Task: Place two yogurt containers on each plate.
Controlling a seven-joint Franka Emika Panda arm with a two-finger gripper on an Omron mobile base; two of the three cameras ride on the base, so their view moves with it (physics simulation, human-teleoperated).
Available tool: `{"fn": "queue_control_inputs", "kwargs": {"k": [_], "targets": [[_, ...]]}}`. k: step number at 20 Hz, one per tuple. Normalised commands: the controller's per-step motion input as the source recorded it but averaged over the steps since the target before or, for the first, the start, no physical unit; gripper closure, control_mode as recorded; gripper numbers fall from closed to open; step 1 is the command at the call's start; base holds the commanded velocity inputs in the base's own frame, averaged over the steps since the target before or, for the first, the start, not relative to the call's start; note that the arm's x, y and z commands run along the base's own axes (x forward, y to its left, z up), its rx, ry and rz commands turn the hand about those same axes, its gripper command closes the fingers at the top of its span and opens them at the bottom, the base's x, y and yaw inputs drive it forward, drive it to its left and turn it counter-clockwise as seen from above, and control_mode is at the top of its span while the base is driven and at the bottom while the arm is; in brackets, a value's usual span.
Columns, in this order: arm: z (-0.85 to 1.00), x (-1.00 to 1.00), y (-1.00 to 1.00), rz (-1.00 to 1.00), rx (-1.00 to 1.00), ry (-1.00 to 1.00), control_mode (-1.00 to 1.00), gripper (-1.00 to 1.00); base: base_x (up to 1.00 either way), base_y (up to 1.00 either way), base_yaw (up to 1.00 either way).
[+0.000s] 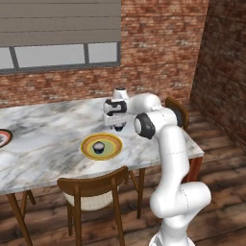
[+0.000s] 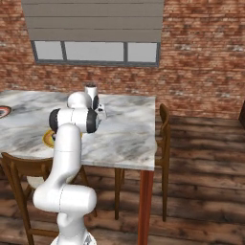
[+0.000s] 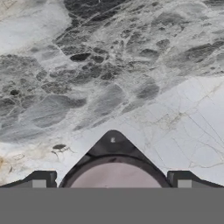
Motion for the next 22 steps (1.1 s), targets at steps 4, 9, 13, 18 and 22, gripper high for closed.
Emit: {"fn": "queue_control_inputs", "kwargs": {"k": [4, 9, 13, 18, 22], "targets": [[-0.03, 0.00, 0.00, 0.00, 0.00, 0.00, -1.00, 1.00, 0.00, 0.00, 0.00], [0.14, -0.37, 0.00, 0.01, 0.01, 0.00, -1.00, 1.00, 0.00, 0.00, 0.00], [0.94, -0.93, 0.15, 0.02, 0.01, 0.00, -1.00, 1.00, 0.00, 0.00, 0.00], [0.31, -0.99, 0.40, 0.09, -0.01, 0.00, -1.00, 1.00, 0.00, 0.00, 0.00], [-0.34, -0.66, 0.35, 0.09, 0.00, 0.07, -1.00, 1.00, 0.00, 0.00, 0.00]]}}
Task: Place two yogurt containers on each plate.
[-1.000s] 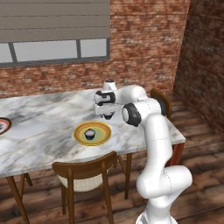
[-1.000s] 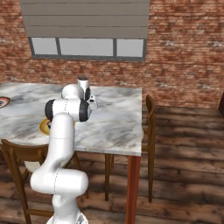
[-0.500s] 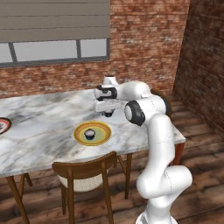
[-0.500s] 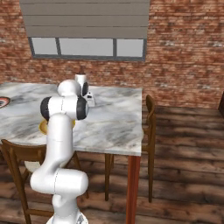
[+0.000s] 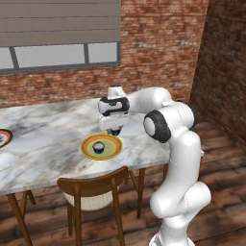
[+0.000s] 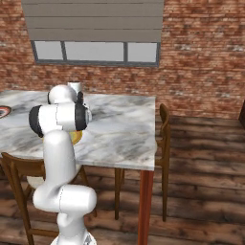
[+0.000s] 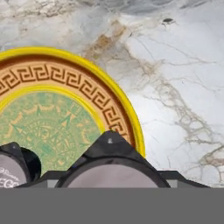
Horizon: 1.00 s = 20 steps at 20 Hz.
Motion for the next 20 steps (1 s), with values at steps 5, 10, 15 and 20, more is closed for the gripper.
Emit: {"fn": "queue_control_inputs", "kwargs": {"k": [5, 10, 15, 20], "targets": [[-0.19, -0.24, 0.18, 0.03, 0.00, 0.01, -1.00, 1.00, 0.00, 0.00, 0.00], [0.00, 0.03, 0.10, 0.00, 0.00, -0.01, -1.00, -1.00, 0.00, 0.00, 0.00], [0.00, 0.02, 0.02, 0.00, 0.00, 0.00, -1.00, -1.00, 0.00, 0.00, 0.00], [0.19, 0.00, 0.00, -0.03, 0.00, 0.00, -1.00, -1.00, 0.00, 0.00, 0.00]]}}
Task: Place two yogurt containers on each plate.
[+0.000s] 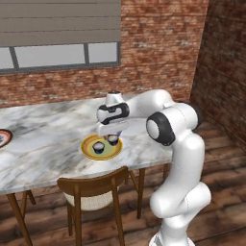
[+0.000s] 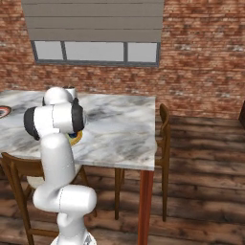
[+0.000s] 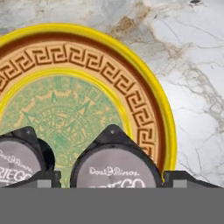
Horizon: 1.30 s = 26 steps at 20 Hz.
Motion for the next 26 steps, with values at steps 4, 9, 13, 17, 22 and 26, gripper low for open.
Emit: {"fn": "queue_control_inputs", "kwargs": {"k": [4, 9, 13, 17, 22, 26], "targets": [[0.33, 0.00, 0.06, -0.02, 0.00, 0.00, -1.00, -1.00, 0.00, 0.00, 0.00], [0.17, -0.68, 0.01, 0.00, 0.00, -0.05, -1.00, -1.00, 0.00, 0.00, 0.00], [-0.61, -1.00, -0.40, 0.00, 0.08, -0.21, -1.00, -1.00, 0.00, 0.00, 0.00], [-0.77, -1.00, -0.78, -0.01, 0.17, -0.30, -1.00, -1.00, 0.00, 0.00, 0.00], [0.52, -1.00, -0.91, -0.03, 0.21, -0.52, -1.00, -1.00, 0.00, 0.00, 0.00], [1.00, -1.00, -0.51, -0.02, 0.20, -0.33, -1.00, -1.00, 0.00, 0.00, 0.00]]}}
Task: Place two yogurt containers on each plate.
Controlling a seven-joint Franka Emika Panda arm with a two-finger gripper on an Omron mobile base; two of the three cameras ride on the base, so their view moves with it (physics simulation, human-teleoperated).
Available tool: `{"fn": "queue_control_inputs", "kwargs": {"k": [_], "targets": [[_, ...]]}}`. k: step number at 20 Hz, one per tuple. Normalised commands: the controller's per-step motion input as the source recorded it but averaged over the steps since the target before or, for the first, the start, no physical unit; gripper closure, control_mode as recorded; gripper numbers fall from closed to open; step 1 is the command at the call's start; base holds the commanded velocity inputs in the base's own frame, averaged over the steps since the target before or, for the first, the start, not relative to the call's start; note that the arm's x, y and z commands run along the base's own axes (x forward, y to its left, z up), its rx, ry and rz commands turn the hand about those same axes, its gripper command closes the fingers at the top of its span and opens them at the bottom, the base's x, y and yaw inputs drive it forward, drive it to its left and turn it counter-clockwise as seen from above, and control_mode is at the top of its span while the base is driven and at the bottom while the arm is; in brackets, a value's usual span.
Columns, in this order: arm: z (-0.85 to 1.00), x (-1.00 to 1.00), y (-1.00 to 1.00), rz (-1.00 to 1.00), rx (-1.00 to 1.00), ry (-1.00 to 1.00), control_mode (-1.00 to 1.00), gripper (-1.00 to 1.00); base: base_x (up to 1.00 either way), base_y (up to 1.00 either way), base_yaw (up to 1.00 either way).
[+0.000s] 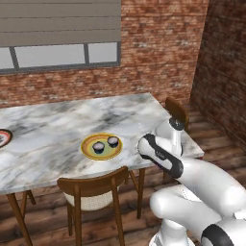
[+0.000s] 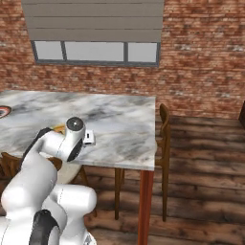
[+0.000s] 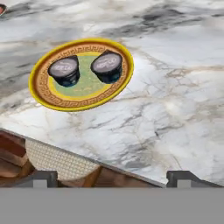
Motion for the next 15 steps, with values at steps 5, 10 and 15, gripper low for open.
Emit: {"fn": "queue_control_inputs", "kwargs": {"k": [5, 10, 15], "targets": [[1.00, -0.97, -0.37, -0.02, 0.10, -0.27, -1.00, -1.00, 0.00, 0.00, 0.00], [0.24, -0.34, -0.16, -0.03, -0.01, -0.18, -1.00, -1.00, 0.00, 0.00, 0.00], [0.00, -0.08, 0.00, 0.00, 0.00, -0.03, -1.00, -1.00, 0.00, 0.00, 0.00]]}}
